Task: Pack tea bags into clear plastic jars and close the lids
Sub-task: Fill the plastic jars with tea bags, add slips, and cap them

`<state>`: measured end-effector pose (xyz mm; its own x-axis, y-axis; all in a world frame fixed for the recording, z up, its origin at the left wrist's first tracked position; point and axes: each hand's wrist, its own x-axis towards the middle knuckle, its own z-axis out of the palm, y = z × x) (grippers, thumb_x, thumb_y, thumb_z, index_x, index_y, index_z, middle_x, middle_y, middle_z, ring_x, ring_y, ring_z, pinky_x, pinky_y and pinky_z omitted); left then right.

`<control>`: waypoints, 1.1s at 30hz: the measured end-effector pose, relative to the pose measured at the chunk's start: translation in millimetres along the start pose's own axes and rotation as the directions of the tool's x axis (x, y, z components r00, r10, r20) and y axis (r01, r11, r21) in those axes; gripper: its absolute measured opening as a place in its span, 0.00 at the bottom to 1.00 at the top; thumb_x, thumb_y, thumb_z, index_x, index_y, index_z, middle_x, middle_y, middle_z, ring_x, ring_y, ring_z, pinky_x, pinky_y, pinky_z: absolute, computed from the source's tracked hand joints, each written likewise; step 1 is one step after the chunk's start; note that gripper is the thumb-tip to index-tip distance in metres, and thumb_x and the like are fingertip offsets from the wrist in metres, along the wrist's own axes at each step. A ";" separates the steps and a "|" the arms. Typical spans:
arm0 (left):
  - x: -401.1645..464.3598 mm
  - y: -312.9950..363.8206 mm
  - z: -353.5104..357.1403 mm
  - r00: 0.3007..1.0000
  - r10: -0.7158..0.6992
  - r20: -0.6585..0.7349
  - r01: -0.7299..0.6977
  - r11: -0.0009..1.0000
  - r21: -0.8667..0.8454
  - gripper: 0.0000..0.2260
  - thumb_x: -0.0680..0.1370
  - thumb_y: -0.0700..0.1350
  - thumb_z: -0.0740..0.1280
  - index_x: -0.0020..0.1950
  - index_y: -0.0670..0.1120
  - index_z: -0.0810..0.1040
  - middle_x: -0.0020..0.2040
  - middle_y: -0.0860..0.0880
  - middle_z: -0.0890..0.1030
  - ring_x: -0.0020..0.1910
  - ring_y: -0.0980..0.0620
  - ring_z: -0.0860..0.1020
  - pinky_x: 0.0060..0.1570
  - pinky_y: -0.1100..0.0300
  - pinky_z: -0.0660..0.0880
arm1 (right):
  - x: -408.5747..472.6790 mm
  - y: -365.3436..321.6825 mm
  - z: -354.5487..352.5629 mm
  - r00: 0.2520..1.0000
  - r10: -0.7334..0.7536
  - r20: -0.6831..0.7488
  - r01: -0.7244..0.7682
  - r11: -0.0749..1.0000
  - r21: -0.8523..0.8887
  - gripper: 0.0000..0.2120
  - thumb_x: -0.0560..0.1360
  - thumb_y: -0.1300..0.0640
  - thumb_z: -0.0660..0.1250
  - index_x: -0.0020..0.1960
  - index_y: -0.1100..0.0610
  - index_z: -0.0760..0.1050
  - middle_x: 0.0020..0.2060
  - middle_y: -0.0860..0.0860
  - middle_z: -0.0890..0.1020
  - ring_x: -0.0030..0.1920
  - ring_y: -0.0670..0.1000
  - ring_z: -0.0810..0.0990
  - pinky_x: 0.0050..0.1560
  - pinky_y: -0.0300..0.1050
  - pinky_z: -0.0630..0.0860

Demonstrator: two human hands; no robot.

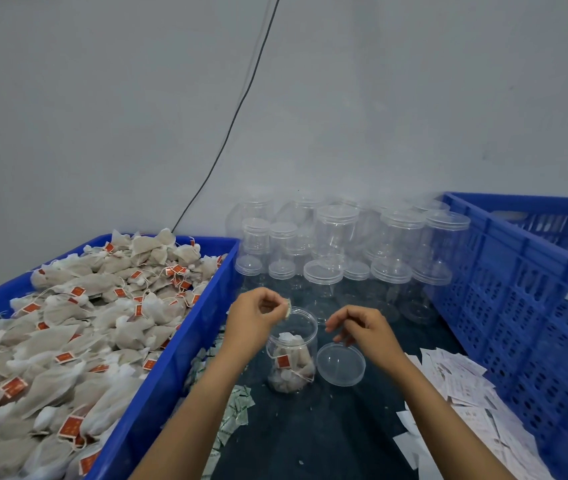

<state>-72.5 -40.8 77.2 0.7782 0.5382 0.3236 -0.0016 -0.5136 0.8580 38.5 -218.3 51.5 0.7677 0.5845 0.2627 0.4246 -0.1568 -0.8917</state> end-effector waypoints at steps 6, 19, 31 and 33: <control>2.7 -13.6 12.9 0.999 0.026 -0.028 -0.015 0.941 0.339 0.15 0.74 0.48 0.73 0.58 0.51 0.75 0.60 0.52 0.75 0.64 0.51 0.69 0.64 0.54 0.69 | 0.6 19.0 -26.2 0.977 0.113 -0.181 -0.113 0.994 0.010 0.20 0.74 0.75 0.55 0.38 0.57 0.80 0.38 0.53 0.84 0.36 0.49 0.81 0.33 0.33 0.73; -24.8 -58.2 32.0 0.968 -0.121 0.220 0.171 0.960 -0.221 0.46 0.64 0.42 0.80 0.72 0.54 0.53 0.64 0.53 0.71 0.60 0.53 0.74 0.58 0.64 0.70 | -2.8 90.0 -60.7 0.898 0.429 -0.100 -0.355 0.571 -0.741 0.28 0.69 0.47 0.75 0.65 0.53 0.71 0.64 0.53 0.72 0.64 0.55 0.71 0.62 0.48 0.71; -22.4 -68.5 68.8 0.998 -0.049 0.050 0.061 0.959 -0.278 0.41 0.64 0.36 0.80 0.65 0.52 0.56 0.65 0.48 0.70 0.60 0.51 0.75 0.58 0.61 0.70 | -24.3 96.4 -67.5 0.909 0.348 -0.231 -0.417 0.730 -0.542 0.30 0.68 0.55 0.77 0.65 0.55 0.68 0.62 0.51 0.77 0.61 0.52 0.77 0.57 0.42 0.71; -26.6 -73.0 73.9 0.998 -0.052 0.028 0.058 0.953 -0.298 0.43 0.63 0.37 0.81 0.65 0.54 0.56 0.63 0.51 0.71 0.56 0.58 0.76 0.52 0.68 0.71 | -27.8 97.4 -65.9 0.911 0.330 -0.249 -0.413 0.747 -0.521 0.25 0.69 0.56 0.77 0.61 0.55 0.70 0.59 0.51 0.79 0.58 0.52 0.78 0.55 0.42 0.72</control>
<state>-46.7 -67.0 -23.6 0.7944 0.5454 0.2673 -0.1433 -0.2593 0.9551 90.2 -302.3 -18.3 0.9585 0.2826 0.0364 0.2502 -0.7736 -0.5821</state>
